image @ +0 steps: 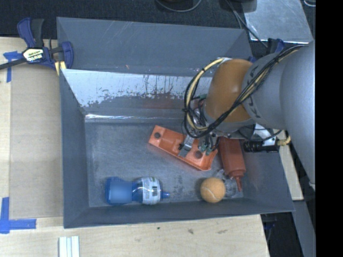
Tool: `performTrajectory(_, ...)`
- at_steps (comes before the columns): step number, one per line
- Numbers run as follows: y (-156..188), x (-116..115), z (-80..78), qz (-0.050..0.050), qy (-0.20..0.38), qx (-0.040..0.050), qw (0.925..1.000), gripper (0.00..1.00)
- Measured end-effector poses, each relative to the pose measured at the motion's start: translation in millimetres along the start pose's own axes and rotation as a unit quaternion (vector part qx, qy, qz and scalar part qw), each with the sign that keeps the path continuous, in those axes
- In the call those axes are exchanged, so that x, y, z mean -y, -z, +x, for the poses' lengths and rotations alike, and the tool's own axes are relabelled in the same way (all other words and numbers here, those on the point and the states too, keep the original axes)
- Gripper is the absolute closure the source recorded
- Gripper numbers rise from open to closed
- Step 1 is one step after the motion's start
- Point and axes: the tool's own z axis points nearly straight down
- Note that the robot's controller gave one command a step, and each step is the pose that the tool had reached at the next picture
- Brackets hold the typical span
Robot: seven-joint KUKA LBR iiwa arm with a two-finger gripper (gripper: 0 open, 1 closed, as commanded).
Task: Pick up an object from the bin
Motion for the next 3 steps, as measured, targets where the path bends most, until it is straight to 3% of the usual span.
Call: performTrajectory(3,25,1,0.1,0.000,0.001,0.0002,1.0000,1.00)
